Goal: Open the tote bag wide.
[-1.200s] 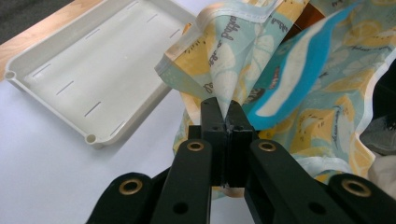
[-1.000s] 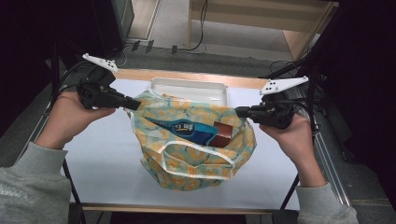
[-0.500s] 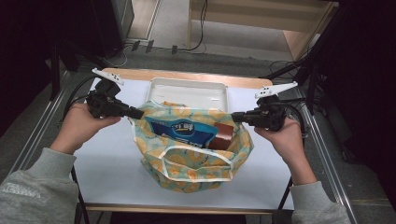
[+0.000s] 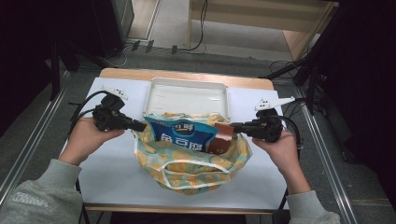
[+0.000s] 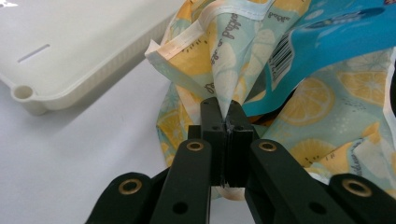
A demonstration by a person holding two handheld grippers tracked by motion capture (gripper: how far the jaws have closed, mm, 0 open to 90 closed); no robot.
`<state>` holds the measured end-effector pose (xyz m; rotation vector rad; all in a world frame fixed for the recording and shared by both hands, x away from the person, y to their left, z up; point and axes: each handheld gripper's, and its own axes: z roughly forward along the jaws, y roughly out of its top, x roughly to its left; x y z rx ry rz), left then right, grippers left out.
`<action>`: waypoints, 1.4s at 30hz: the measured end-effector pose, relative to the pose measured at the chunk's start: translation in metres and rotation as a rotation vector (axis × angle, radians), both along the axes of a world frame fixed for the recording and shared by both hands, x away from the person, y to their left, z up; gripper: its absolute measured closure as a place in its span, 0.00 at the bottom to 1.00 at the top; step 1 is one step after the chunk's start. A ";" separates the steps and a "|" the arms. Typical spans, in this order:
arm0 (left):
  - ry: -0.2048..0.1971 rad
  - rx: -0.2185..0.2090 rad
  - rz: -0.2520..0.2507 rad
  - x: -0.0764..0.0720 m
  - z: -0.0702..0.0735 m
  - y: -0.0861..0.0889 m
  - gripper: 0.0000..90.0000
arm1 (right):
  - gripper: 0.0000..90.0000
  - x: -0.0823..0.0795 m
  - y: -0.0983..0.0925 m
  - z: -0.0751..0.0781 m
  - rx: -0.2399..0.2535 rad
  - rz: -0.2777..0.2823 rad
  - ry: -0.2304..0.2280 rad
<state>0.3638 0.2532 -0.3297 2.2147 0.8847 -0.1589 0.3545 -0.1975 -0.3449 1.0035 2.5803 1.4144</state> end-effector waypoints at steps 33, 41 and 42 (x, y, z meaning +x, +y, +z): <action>0.091 -0.048 0.005 -0.010 -0.081 -0.002 1.00 | 1.00 -0.005 0.001 -0.073 0.019 -0.052 0.036; 0.107 -0.044 0.004 -0.008 -0.096 -0.003 0.99 | 0.99 -0.004 0.002 -0.088 -0.012 -0.044 0.045; 0.107 -0.044 0.004 -0.008 -0.096 -0.003 0.99 | 0.99 -0.004 0.002 -0.088 -0.012 -0.044 0.045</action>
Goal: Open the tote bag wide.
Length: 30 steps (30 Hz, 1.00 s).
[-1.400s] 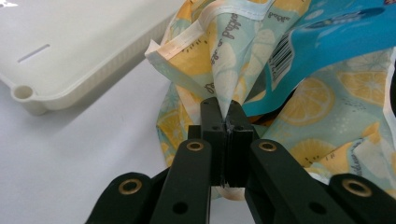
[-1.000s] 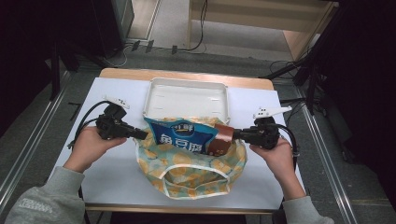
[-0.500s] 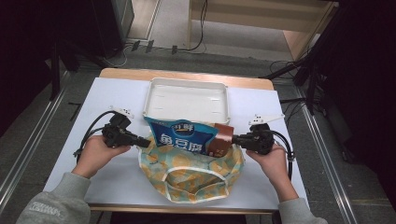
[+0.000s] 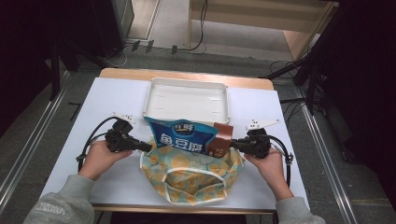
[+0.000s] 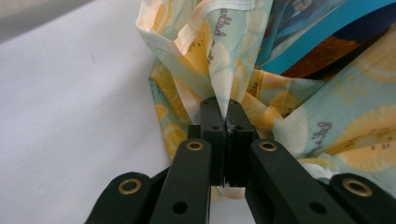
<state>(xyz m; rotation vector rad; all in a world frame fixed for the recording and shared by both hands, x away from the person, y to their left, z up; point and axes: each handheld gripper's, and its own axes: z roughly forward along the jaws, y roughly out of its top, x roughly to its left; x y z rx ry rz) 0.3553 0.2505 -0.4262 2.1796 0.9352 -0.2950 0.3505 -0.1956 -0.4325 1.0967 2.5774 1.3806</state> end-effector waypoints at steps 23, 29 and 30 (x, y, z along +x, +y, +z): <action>-0.095 -0.015 -0.004 -0.005 0.011 0.012 0.72 | 0.74 -0.011 -0.020 0.014 0.019 -0.028 -0.036; -0.142 -0.008 -0.025 -0.006 0.035 0.012 0.68 | 0.74 -0.022 -0.021 0.038 0.011 -0.008 -0.061; -0.142 -0.016 -0.030 -0.007 0.039 0.012 0.67 | 0.74 -0.025 -0.021 0.044 0.010 -0.003 -0.071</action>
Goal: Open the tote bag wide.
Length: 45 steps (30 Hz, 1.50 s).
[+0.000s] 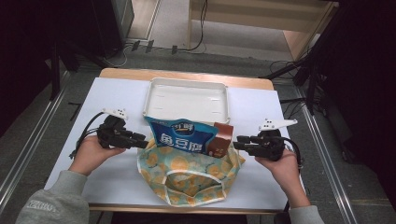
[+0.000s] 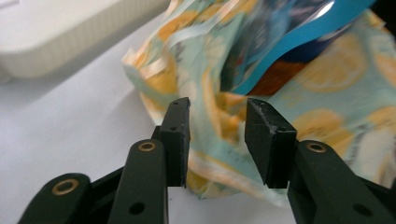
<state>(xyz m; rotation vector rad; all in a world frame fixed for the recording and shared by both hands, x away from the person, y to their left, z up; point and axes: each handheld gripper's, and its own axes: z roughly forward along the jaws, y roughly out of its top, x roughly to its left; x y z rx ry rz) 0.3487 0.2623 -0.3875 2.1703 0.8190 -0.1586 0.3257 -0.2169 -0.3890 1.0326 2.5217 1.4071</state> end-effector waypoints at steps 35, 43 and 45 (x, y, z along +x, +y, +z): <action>0.008 -0.005 -0.104 -0.024 -0.010 -0.037 0.50 | 0.58 -0.036 0.038 -0.024 -0.035 0.142 0.025; 0.025 0.006 -0.105 -0.026 -0.015 -0.039 0.61 | 0.62 -0.035 0.046 -0.034 -0.059 0.171 0.050; 0.034 0.008 -0.111 -0.027 -0.017 -0.040 0.67 | 0.65 -0.035 0.048 -0.036 -0.067 0.178 0.053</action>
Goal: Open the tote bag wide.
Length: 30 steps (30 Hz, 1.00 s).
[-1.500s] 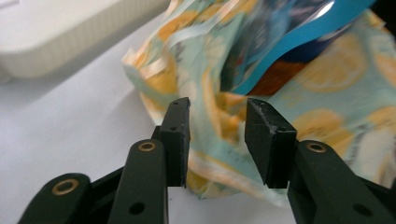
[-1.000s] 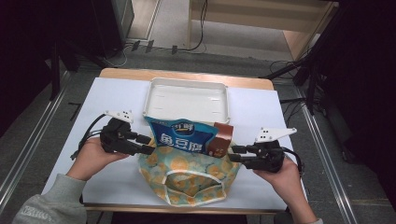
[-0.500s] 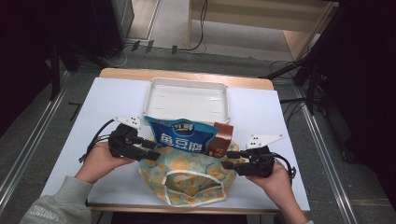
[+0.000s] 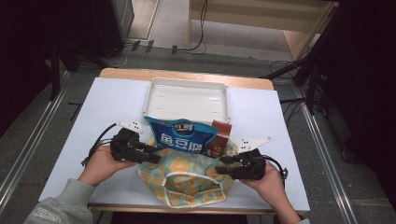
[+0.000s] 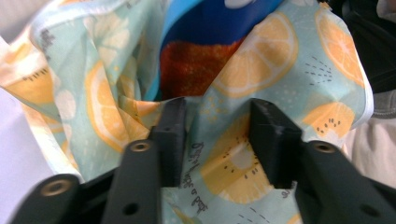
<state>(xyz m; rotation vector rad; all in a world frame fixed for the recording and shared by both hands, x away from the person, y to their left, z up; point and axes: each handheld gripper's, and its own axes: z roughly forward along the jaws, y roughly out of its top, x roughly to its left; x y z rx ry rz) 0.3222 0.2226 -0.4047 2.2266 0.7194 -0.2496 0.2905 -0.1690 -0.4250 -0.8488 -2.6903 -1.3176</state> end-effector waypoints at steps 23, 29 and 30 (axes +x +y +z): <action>-0.016 -0.047 -0.027 -0.020 0.019 0.012 1.00 | 1.00 -0.016 -0.008 0.017 0.034 0.025 -0.003; -0.022 -0.030 -0.037 -0.029 0.013 0.012 1.00 | 1.00 -0.026 -0.009 0.018 0.031 0.046 -0.031; -0.024 -0.028 -0.033 -0.030 0.012 0.013 1.00 | 1.00 -0.026 -0.009 0.017 0.031 0.047 -0.036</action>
